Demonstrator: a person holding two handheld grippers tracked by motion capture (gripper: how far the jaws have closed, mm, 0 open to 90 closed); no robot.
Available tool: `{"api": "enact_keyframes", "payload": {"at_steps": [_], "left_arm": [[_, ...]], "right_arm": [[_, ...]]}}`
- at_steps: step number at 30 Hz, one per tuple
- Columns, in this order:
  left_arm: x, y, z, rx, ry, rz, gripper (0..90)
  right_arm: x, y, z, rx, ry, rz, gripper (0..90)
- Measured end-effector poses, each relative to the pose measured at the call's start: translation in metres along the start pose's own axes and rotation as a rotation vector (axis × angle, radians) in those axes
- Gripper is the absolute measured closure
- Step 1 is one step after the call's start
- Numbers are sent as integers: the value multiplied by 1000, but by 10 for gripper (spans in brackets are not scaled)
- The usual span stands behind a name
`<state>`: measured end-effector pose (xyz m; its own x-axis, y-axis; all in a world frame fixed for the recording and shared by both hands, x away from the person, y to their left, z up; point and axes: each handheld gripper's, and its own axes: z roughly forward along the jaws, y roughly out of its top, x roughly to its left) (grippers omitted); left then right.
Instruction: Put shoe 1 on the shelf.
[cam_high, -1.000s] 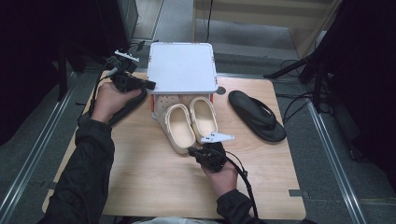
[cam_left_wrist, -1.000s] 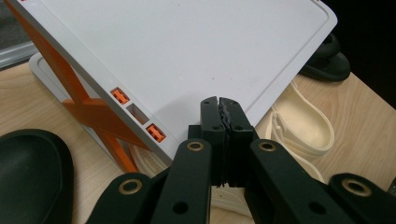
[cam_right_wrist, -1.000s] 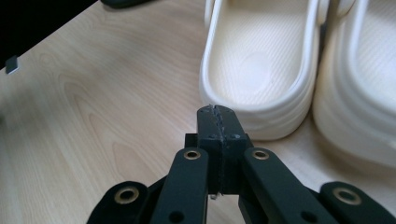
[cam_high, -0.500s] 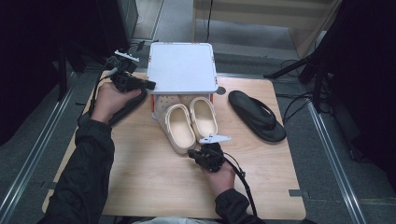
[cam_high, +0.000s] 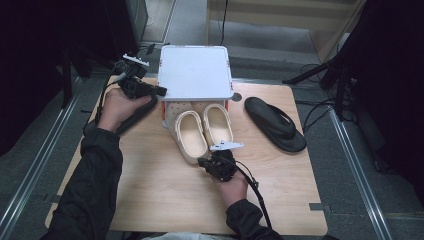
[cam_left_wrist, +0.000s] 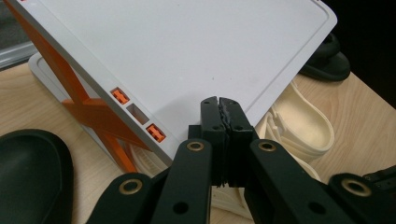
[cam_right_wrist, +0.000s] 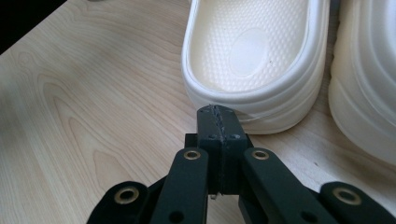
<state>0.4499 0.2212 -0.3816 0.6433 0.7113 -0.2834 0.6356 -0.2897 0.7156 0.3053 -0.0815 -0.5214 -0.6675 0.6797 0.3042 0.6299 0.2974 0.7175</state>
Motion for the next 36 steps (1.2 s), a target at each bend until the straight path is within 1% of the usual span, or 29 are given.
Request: {"api": "enact_keyframes", "payload": {"at_steps": [4,6,17,22,24,27,31,32,35,36], "left_arm": [[0,0,0,0,-2,-1,900],[0,0,0,0,-2,0,899],[0,0,0,-1,-2,-3,896],[0,0,0,1,-1,-1,897],[0,0,0,0,-3,-3,897],[0,0,0,0,-3,-3,898],[1,0,0,0,-3,-2,898],[1,0,0,0,-2,-2,898],[0,0,0,1,-1,0,900],[0,0,0,1,0,-1,900]], "right_arm": [[2,5,4,11,3,2,900],[3,7,6,10,3,-2,900],[10,24,19,6,1,15,900],[14,36,24,-14,-16,8,900],[15,42,28,-1,-21,3,900],[16,46,33,1,-34,0,900],[14,51,40,9,-44,8,900],[14,53,41,12,-46,16,900],[12,59,45,18,-69,15,900],[11,61,46,15,-69,18,900]]}}
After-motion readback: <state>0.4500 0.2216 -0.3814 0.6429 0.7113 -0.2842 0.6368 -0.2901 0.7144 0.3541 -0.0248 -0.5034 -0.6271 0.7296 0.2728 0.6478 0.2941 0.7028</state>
